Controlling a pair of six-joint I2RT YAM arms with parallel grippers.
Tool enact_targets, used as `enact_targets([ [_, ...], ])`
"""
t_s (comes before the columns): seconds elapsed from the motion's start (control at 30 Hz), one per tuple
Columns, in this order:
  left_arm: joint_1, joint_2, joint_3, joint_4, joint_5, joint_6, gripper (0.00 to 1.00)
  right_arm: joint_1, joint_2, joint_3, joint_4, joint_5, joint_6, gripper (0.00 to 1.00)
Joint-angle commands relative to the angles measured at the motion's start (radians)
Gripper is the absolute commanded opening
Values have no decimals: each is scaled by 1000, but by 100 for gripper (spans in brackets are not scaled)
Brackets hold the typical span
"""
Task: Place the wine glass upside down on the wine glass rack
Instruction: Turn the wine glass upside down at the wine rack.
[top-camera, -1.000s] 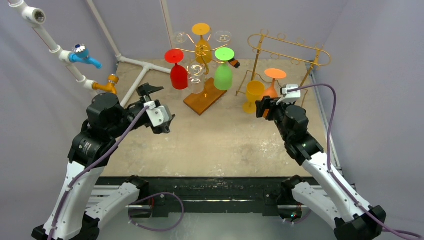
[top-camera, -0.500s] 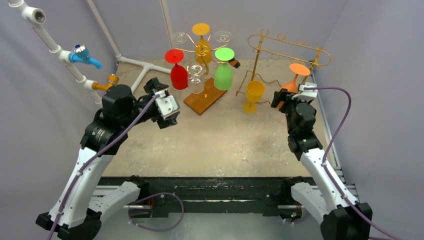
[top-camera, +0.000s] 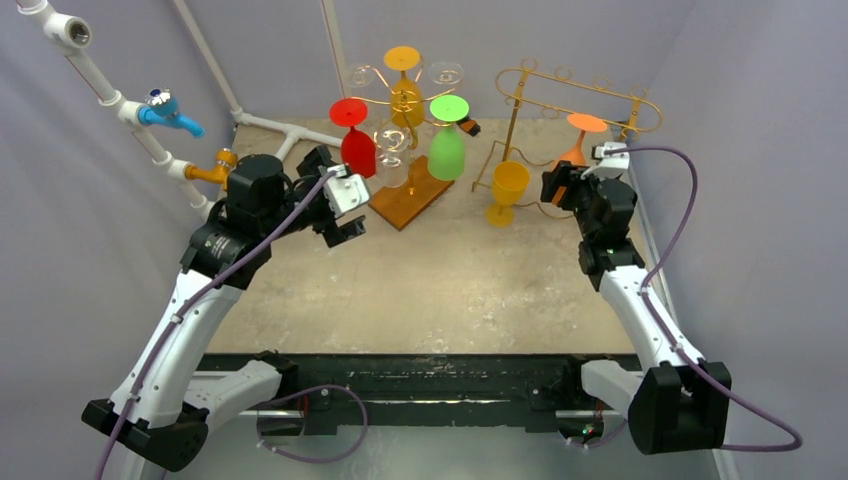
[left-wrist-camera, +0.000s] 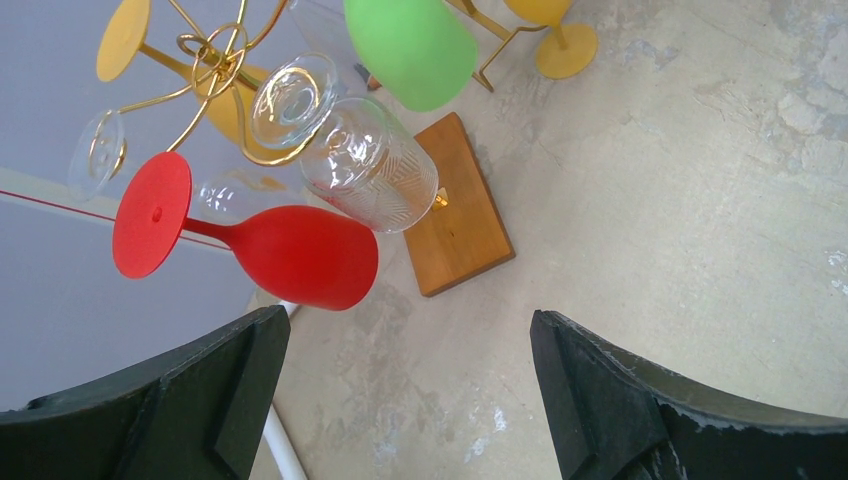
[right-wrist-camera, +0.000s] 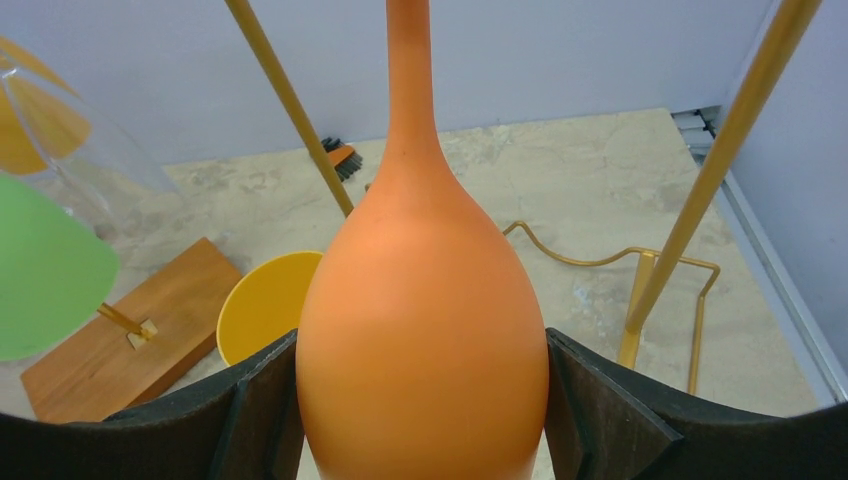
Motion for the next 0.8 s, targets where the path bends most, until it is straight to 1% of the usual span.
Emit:
enact_targets([
  [0.0,0,-21,4,40,-27,-9,100,-8,11,57,60,-38,-24,50],
  [0.23,0,-36,-13,29,-37,0,100,-17,30,85,66,-26,-36,51],
  [0.77,0,-55,-43,20,-62,19,100,-50,19,48,78,-25,-37,51],
])
